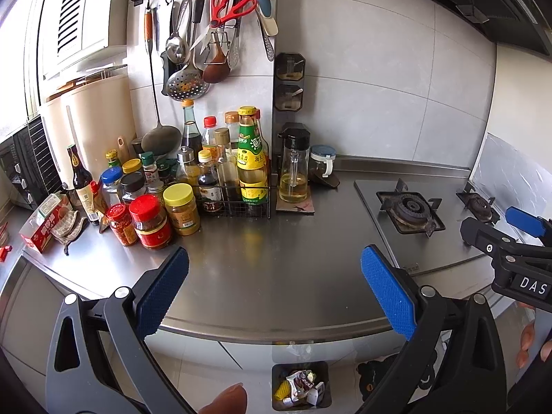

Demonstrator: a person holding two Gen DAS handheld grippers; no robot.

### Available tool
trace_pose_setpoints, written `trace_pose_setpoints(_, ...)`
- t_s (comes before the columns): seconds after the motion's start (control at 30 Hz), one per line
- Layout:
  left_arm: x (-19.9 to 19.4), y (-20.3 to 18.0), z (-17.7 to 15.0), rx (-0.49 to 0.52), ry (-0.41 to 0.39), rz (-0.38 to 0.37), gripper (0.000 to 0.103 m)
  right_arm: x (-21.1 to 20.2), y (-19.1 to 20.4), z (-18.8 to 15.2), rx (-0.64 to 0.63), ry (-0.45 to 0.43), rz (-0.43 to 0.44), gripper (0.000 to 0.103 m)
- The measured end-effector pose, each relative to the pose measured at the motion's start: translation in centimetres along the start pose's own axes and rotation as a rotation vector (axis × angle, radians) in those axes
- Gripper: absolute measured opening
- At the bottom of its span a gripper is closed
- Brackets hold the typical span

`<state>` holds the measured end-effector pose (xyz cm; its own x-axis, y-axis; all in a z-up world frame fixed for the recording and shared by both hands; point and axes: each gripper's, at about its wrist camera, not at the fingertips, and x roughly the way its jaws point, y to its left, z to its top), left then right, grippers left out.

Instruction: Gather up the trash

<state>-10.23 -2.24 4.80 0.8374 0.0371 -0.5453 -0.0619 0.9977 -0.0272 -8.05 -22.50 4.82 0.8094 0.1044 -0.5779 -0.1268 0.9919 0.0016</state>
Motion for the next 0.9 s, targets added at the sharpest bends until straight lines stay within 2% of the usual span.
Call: trace_pose_setpoints(0.9, 1.0, -0.1, 0.4, 0.001, 0.006, -0.008, 0.095, 1.1, -0.2, 0.5, 0.018, 0.008, -0.005, 0.100)
